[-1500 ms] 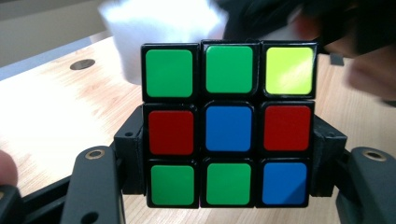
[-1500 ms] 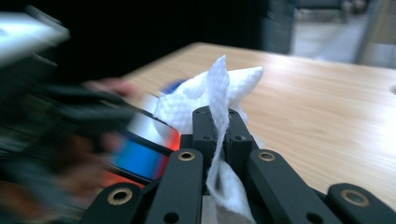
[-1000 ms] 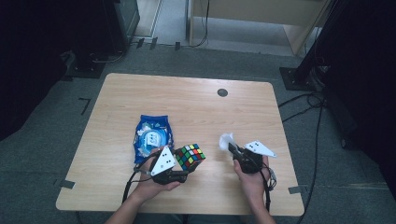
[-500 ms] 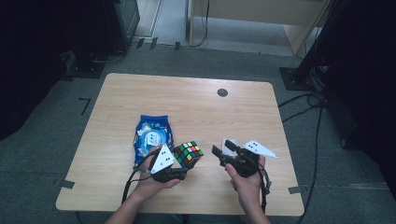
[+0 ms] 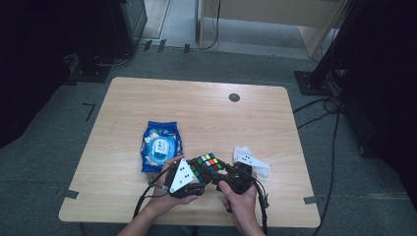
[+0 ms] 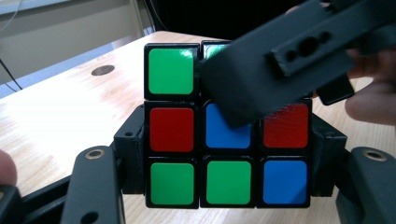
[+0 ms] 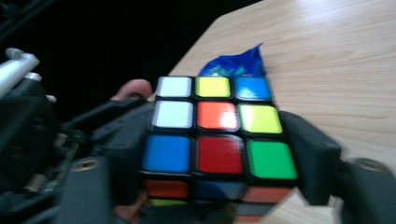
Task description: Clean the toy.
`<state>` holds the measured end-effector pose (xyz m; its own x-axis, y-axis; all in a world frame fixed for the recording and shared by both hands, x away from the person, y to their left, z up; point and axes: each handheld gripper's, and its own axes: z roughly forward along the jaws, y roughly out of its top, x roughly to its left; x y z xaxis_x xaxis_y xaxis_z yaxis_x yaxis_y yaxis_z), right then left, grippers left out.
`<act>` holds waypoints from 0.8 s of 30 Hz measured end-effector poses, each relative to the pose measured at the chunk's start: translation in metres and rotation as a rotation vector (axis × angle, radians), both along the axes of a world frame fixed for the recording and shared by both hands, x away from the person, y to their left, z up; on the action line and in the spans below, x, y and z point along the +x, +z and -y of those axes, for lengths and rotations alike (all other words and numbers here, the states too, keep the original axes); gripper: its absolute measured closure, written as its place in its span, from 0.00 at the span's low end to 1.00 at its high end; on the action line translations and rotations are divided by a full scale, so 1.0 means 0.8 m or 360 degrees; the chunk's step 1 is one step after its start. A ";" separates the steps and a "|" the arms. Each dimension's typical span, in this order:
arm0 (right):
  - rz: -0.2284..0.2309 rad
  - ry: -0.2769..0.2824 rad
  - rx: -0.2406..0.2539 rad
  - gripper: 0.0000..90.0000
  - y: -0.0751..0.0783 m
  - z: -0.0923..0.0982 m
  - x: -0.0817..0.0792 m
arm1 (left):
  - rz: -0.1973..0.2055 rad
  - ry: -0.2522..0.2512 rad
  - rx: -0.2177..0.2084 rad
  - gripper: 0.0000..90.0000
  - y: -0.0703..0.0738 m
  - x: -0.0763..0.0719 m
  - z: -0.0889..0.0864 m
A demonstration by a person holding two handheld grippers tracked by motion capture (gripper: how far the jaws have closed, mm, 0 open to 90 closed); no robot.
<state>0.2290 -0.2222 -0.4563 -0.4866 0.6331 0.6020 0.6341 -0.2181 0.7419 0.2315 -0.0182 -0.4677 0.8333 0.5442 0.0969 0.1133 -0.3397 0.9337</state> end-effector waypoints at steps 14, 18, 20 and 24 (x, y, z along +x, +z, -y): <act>-0.0073 -0.0064 0.0000 0.38 0.009 0.034 0.013 | -0.0032 -0.0105 0.0071 0.32 -0.008 0.007 -0.011; -0.0093 -0.0042 0.0023 0.38 0.017 0.053 0.017 | -0.0005 -0.0121 0.0110 0.33 -0.010 0.010 -0.014; -0.0105 0.0002 0.0027 0.38 0.020 0.055 0.019 | 0.0011 -0.0117 0.0113 0.33 -0.010 0.010 -0.015; -0.0117 0.0120 0.0006 0.38 0.022 0.047 0.021 | 0.0048 -0.0101 0.0106 0.34 -0.008 0.010 -0.018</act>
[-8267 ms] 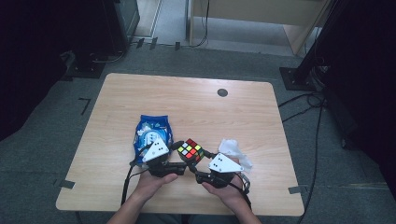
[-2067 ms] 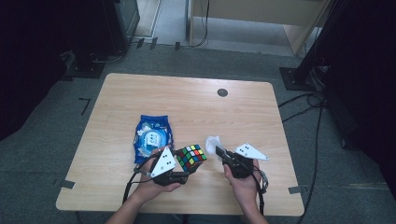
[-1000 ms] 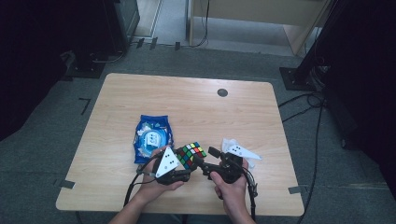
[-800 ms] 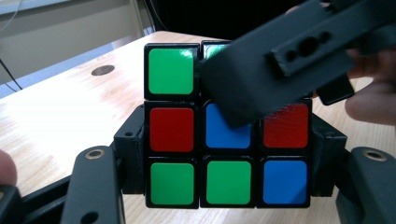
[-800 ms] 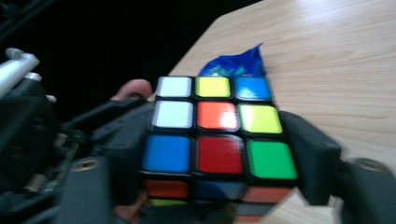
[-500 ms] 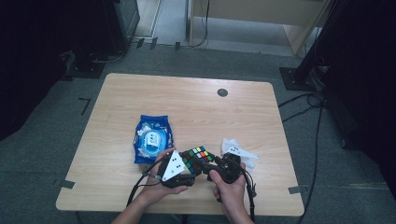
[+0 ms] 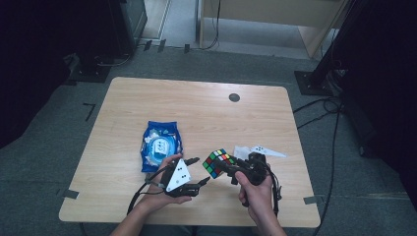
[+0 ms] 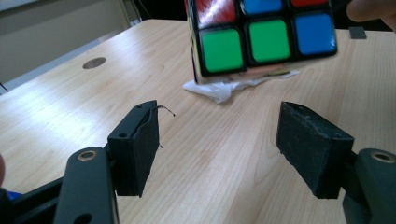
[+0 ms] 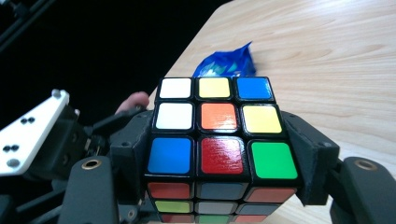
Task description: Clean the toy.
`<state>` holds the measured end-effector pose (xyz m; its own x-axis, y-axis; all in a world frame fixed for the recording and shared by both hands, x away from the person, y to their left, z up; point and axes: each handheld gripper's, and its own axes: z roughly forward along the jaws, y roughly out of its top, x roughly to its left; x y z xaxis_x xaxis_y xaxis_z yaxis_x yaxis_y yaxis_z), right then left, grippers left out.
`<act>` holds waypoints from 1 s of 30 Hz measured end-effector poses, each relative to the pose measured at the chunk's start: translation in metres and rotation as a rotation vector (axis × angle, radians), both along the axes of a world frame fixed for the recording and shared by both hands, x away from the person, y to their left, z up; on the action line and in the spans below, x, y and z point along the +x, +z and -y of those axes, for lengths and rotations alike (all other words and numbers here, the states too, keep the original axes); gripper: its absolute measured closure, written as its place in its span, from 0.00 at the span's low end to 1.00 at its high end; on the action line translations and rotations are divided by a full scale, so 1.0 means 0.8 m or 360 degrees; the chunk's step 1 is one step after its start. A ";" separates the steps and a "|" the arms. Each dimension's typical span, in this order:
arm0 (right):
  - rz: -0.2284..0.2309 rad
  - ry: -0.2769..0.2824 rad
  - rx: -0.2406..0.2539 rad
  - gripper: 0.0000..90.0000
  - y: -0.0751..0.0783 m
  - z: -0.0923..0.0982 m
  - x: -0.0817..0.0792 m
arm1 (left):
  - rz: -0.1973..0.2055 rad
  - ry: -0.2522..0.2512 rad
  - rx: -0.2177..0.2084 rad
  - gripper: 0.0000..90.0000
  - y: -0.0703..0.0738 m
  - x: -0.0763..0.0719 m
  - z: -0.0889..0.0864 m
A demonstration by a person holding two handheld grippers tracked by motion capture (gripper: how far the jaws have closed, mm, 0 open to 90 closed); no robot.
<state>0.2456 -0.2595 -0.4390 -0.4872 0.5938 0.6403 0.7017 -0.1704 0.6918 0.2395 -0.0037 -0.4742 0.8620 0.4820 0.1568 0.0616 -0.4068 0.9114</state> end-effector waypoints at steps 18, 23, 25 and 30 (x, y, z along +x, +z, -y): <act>-0.0056 0.0055 -0.0021 0.38 -0.008 -0.013 -0.001 | 0.0098 0.0025 0.0051 0.22 0.004 -0.010 0.011; -0.0074 0.0067 -0.0035 0.37 -0.010 -0.016 0.000 | 0.0113 0.0022 0.0046 0.20 0.005 -0.012 0.014; -0.0094 0.0089 -0.0044 0.37 -0.012 -0.018 0.000 | 0.0124 0.0025 0.0031 0.20 0.007 -0.013 0.016; -0.0092 0.0102 -0.0114 0.38 -0.015 -0.028 -0.002 | 0.0144 0.0019 0.0041 0.20 0.006 -0.015 0.017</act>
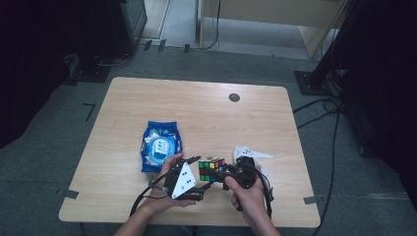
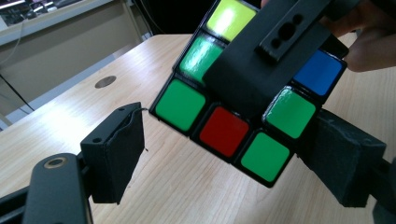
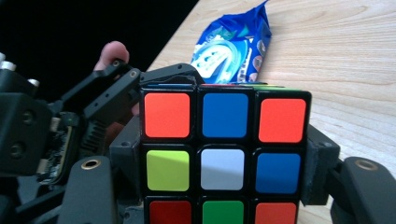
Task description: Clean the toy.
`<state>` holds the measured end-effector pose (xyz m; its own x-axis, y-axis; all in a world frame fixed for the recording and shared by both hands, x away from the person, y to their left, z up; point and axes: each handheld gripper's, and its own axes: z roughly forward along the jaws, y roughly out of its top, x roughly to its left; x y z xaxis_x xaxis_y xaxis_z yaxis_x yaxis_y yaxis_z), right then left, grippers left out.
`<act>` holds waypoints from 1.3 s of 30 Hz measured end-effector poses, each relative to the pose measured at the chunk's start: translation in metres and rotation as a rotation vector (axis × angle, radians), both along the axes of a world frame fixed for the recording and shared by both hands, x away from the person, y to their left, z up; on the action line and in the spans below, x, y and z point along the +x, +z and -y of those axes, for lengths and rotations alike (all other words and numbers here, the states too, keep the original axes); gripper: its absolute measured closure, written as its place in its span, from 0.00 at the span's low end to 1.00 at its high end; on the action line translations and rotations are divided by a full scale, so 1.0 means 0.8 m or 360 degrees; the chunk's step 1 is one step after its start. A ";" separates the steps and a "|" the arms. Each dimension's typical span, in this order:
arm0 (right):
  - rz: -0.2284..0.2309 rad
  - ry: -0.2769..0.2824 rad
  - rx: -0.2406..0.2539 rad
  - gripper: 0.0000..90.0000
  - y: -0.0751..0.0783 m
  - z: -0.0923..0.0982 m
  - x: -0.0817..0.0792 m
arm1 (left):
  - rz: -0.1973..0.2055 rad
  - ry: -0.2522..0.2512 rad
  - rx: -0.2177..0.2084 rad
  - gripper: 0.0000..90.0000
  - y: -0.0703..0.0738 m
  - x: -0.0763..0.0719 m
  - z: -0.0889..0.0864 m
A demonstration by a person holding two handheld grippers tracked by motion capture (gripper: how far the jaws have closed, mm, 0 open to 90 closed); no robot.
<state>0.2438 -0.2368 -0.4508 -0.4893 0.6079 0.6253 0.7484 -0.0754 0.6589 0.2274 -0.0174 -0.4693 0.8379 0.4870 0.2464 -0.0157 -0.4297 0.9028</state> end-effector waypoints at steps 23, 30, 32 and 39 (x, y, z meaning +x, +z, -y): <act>-0.0046 0.0154 -0.0015 0.38 -0.005 -0.007 0.002 | 0.0095 -0.0113 0.0053 0.35 -0.001 -0.011 0.006; -0.0053 0.0138 -0.0023 0.38 -0.005 -0.005 0.002 | 0.0093 -0.0114 0.0069 0.36 -0.002 -0.010 0.007; -0.0057 0.0133 -0.0018 0.38 -0.005 -0.004 0.002 | 0.0093 -0.0117 0.0071 0.36 -0.003 -0.010 0.006; -0.0018 0.0144 0.0021 0.38 0.000 0.006 0.006 | 0.0086 -0.0050 0.0074 0.37 -0.001 -0.006 0.001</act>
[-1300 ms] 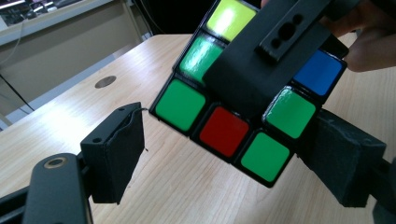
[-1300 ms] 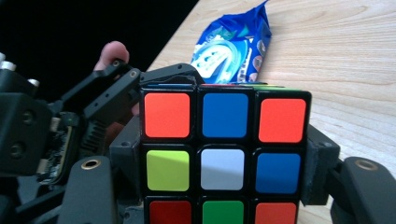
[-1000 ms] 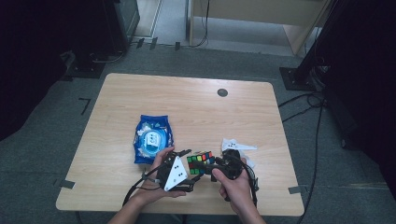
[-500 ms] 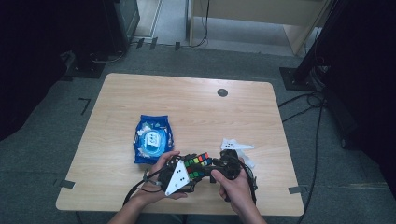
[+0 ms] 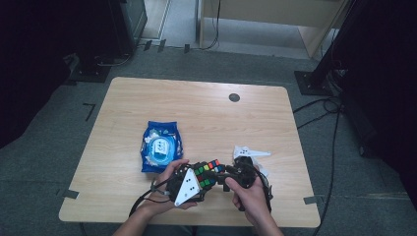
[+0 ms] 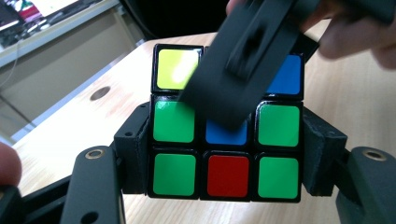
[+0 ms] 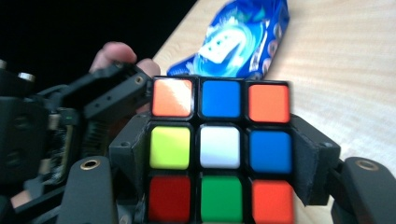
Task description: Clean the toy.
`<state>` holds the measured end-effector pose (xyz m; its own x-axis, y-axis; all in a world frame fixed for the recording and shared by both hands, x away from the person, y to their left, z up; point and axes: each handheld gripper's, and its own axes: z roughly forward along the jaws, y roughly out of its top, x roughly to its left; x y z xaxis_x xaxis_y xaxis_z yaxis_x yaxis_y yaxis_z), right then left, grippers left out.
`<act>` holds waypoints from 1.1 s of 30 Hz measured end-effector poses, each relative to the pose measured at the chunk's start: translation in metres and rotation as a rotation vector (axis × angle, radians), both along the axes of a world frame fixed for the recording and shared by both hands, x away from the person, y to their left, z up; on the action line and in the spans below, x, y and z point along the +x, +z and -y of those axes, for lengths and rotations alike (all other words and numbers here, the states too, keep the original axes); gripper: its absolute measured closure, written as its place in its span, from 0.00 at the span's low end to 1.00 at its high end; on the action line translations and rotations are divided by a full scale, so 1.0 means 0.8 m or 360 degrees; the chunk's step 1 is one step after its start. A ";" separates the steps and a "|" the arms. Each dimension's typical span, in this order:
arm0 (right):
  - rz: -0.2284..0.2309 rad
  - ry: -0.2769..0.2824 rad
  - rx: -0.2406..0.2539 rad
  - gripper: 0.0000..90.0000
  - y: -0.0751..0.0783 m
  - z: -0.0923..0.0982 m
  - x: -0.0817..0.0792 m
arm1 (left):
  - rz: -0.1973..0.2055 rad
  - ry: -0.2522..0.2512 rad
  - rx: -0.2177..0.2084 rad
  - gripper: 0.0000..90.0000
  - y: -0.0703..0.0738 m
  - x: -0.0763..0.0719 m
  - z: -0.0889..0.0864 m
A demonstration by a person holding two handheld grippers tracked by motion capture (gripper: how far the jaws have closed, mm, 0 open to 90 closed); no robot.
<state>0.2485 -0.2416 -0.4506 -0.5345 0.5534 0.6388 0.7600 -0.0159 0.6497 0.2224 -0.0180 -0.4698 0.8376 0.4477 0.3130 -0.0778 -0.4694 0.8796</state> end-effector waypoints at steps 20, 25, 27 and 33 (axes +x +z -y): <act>0.0259 -0.0754 -0.0720 0.49 -0.065 0.095 0.035 | -0.0137 0.0168 -0.0146 0.37 0.005 0.023 -0.032; 0.0238 -0.0698 -0.0855 0.56 -0.080 0.089 0.040 | -0.0147 0.0164 -0.0155 0.37 0.005 0.023 -0.031; 0.0236 -0.0672 -0.0891 0.67 -0.085 0.088 0.041 | -0.0165 0.0161 -0.0171 0.37 0.005 0.023 -0.031; 0.0278 -0.0604 -0.0883 0.89 -0.086 0.087 0.041 | -0.0222 0.0152 -0.0199 0.37 0.005 0.026 -0.033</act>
<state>0.2815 -0.3115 -0.5196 -0.3088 0.9422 0.1299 0.6512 0.1099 0.7509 0.2428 0.0087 -0.4661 0.8208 0.5553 0.1340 0.0884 -0.3552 0.9306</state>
